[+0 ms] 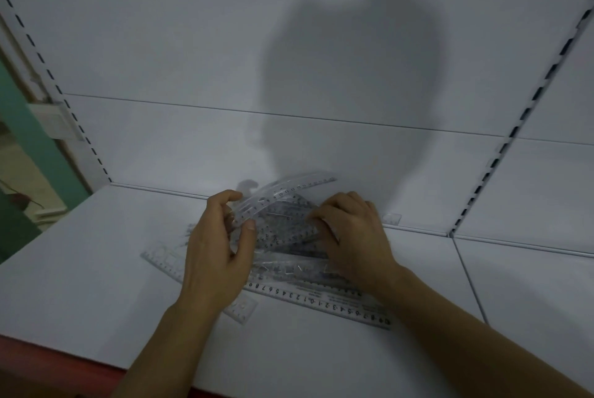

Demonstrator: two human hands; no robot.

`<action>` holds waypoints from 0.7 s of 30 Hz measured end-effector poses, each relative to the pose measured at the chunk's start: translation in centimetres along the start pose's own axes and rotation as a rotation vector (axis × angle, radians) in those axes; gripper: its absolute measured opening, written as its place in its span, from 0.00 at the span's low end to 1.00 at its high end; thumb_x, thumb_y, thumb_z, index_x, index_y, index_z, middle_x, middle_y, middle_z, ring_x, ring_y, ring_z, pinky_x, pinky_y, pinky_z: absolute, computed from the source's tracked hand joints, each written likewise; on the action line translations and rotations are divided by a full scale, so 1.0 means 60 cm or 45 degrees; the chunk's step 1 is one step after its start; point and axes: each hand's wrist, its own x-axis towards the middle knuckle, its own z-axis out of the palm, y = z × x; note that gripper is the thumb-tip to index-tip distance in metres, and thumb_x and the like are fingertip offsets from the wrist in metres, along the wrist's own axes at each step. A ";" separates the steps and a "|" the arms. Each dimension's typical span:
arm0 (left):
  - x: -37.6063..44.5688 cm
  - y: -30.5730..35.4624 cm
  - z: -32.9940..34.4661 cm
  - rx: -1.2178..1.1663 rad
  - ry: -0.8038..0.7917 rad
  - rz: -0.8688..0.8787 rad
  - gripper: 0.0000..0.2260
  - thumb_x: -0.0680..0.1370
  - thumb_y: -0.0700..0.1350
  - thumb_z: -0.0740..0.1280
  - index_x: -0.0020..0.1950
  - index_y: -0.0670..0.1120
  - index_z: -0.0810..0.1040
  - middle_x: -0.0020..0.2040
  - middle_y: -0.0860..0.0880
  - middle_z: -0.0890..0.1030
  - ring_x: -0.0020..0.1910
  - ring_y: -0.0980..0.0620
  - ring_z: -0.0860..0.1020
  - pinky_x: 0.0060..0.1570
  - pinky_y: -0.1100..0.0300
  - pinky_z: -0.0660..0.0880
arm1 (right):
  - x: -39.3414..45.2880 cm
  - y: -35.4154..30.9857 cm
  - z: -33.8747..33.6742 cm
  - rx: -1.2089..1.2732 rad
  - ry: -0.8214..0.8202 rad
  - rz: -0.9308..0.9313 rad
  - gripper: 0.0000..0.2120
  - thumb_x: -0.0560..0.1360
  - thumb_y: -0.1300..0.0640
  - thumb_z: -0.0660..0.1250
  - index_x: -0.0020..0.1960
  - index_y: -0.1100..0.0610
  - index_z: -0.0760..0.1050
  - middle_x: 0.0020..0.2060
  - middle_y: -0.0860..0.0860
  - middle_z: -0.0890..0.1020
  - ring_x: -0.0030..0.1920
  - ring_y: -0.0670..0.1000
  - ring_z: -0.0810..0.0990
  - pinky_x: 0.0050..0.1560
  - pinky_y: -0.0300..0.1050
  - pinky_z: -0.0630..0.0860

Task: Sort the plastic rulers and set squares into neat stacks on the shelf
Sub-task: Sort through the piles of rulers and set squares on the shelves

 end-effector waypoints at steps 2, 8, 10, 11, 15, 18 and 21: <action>0.003 0.009 -0.002 0.039 0.002 0.012 0.13 0.81 0.51 0.62 0.65 0.52 0.71 0.45 0.61 0.73 0.45 0.61 0.75 0.42 0.74 0.68 | 0.000 -0.002 -0.012 0.038 0.052 0.048 0.04 0.76 0.59 0.68 0.49 0.54 0.81 0.45 0.49 0.80 0.46 0.52 0.76 0.44 0.50 0.71; -0.005 0.060 0.004 0.074 0.037 0.032 0.14 0.82 0.47 0.61 0.66 0.48 0.75 0.46 0.54 0.76 0.43 0.61 0.75 0.44 0.75 0.68 | -0.016 0.021 -0.086 0.173 -0.112 0.181 0.03 0.82 0.59 0.58 0.50 0.53 0.69 0.32 0.47 0.75 0.30 0.48 0.71 0.32 0.52 0.71; -0.020 0.082 0.015 0.026 0.030 -0.002 0.14 0.81 0.47 0.61 0.66 0.49 0.74 0.46 0.53 0.76 0.43 0.61 0.75 0.42 0.75 0.68 | -0.042 0.042 -0.121 0.222 -0.159 0.243 0.05 0.84 0.58 0.55 0.51 0.52 0.68 0.29 0.47 0.73 0.28 0.47 0.69 0.29 0.49 0.68; -0.029 0.095 0.023 -0.008 0.022 -0.021 0.14 0.81 0.47 0.61 0.66 0.51 0.74 0.48 0.53 0.76 0.44 0.62 0.76 0.42 0.75 0.69 | -0.060 0.052 -0.141 0.228 -0.167 0.286 0.06 0.85 0.57 0.54 0.51 0.52 0.68 0.29 0.47 0.73 0.27 0.47 0.69 0.29 0.47 0.66; -0.071 0.157 0.079 -0.103 -0.049 -0.080 0.13 0.79 0.50 0.62 0.64 0.58 0.72 0.48 0.57 0.77 0.44 0.59 0.76 0.41 0.71 0.71 | -0.146 0.093 -0.233 0.336 -0.053 0.555 0.08 0.85 0.59 0.54 0.51 0.51 0.70 0.26 0.47 0.72 0.26 0.46 0.68 0.27 0.39 0.63; -0.100 0.230 0.144 -0.160 -0.139 -0.059 0.13 0.78 0.52 0.62 0.63 0.60 0.71 0.47 0.59 0.77 0.44 0.60 0.76 0.40 0.63 0.71 | -0.226 0.120 -0.314 0.484 0.069 0.751 0.08 0.84 0.60 0.57 0.50 0.50 0.72 0.27 0.51 0.73 0.26 0.45 0.68 0.28 0.38 0.64; -0.130 0.318 0.216 -0.242 -0.254 -0.020 0.12 0.79 0.49 0.64 0.62 0.59 0.71 0.47 0.61 0.78 0.46 0.63 0.76 0.42 0.65 0.70 | -0.311 0.144 -0.403 0.524 0.261 0.911 0.08 0.83 0.59 0.61 0.48 0.48 0.74 0.31 0.49 0.81 0.29 0.46 0.76 0.32 0.40 0.73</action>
